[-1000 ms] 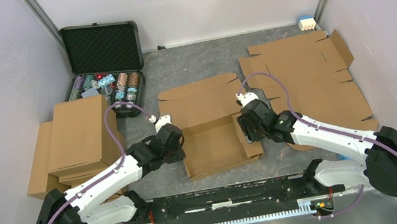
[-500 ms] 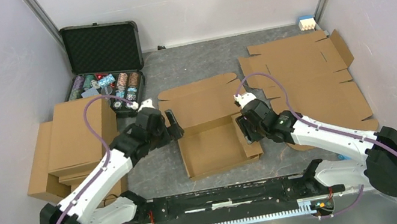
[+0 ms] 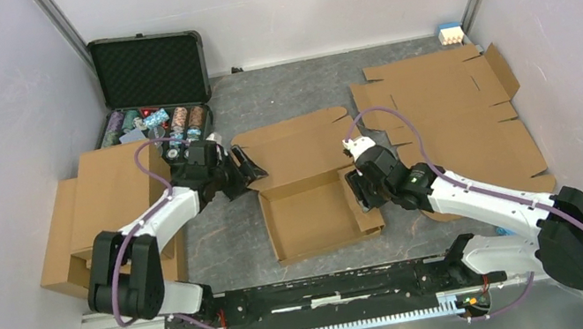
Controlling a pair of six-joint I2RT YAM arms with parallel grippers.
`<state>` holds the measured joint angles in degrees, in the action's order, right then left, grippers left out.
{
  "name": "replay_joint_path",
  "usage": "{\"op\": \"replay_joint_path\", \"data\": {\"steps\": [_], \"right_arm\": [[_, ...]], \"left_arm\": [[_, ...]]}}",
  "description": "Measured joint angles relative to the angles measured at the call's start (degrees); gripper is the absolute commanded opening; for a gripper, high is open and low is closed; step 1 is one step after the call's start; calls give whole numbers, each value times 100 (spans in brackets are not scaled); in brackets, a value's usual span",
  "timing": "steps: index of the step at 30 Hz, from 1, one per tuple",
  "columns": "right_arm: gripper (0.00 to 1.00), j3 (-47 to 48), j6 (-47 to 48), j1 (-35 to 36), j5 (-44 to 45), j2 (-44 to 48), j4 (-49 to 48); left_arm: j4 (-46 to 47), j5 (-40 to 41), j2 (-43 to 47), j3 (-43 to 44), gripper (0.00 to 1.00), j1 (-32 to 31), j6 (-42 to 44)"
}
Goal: Fold the paper box
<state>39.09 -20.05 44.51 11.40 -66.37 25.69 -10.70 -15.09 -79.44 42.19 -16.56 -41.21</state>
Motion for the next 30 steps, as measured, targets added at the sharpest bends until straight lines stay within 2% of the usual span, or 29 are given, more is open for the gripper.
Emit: {"op": "replay_joint_path", "data": {"steps": [3,7,15,22,30], "right_arm": [[58,-33,0,0,-24,0,-46],[58,-33,0,0,-46,0,-57],[56,-33,0,0,-28,0,-26],[56,-249,0,0,-63,0,-33],[46,-339,-4,0,-278,-4,-39]], "left_arm": [[391,-356,-219,-83,45,70,-22],[811,-706,-348,-173,4,68,-9],[1141,-824,-4,-551,2,68,81],[1517,-754,1093,-1281,2,-37,136],[1843,-476,2330,-2050,2,-208,142]]}}
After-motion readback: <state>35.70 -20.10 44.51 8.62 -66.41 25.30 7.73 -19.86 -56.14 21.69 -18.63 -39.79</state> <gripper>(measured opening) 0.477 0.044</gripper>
